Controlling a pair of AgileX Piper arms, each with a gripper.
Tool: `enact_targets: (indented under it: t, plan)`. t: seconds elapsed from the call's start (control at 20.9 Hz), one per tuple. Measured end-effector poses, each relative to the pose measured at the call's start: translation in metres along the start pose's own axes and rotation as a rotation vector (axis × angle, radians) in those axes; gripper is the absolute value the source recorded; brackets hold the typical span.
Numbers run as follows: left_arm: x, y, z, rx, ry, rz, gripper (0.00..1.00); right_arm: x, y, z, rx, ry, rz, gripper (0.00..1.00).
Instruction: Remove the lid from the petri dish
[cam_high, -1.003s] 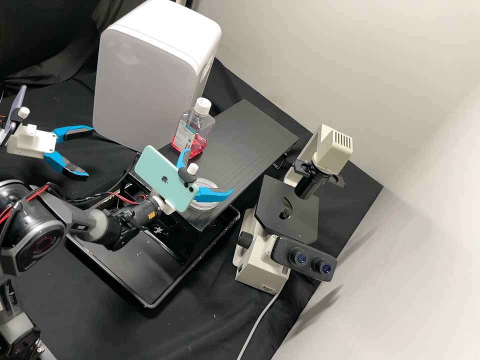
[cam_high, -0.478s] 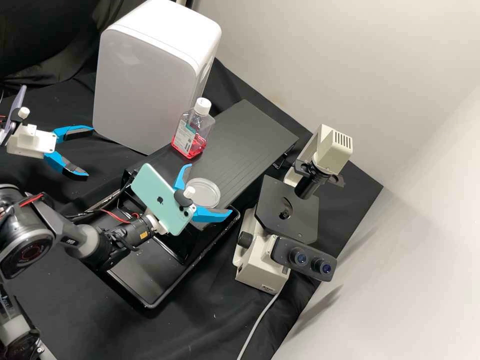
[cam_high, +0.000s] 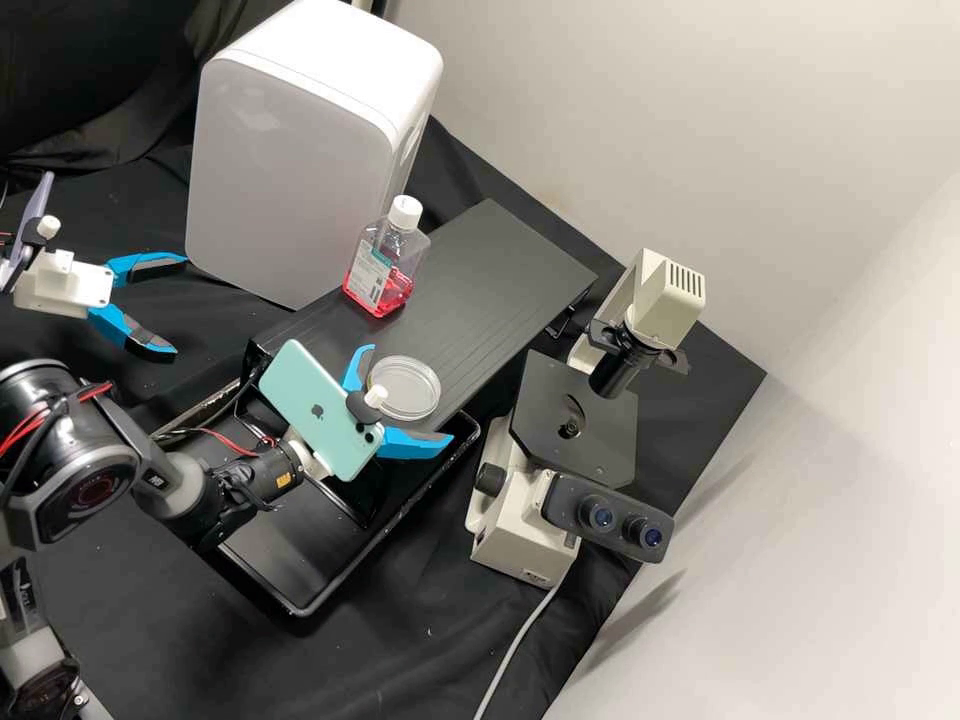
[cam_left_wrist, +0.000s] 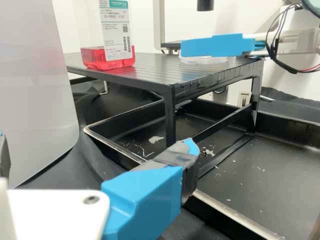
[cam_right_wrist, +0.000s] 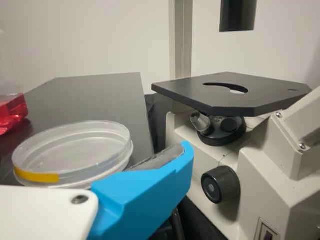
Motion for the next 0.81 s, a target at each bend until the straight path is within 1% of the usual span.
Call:
enact_targets:
  t: [0.14, 0.19, 0.24, 0.38, 0.62, 0.67, 0.81]
  plan:
    - [0.000, -0.0001, 0.001, 0.002, -0.002, -0.001, 1.00, 0.001, -0.005, -0.001, 0.000, 0.010, -0.011, 1.00]
    - [0.000, -0.0001, 0.001, 0.002, -0.002, -0.001, 1.00, 0.001, -0.006, 0.000, 0.000, 0.006, -0.014, 1.00]
    - [0.000, -0.0001, 0.001, 0.002, -0.002, -0.001, 1.00, 0.002, -0.007, -0.001, 0.002, 0.009, -0.013, 1.00]
    - [0.000, -0.0001, 0.001, 0.002, -0.002, -0.001, 1.00, 0.003, -0.007, -0.001, 0.002, 0.012, -0.011, 1.00]
    - [0.000, -0.0002, 0.001, 0.002, -0.005, -0.001, 1.00, 0.007, -0.008, -0.001, 0.010, 0.007, -0.002, 1.00]
    - [0.000, -0.0002, 0.001, 0.002, -0.005, -0.001, 1.00, 0.008, -0.008, -0.002, 0.006, 0.009, -0.002, 1.00]
    - [0.000, -0.0002, 0.001, 0.003, -0.005, -0.001, 1.00, 0.010, -0.009, -0.001, 0.010, 0.004, 0.005, 1.00]
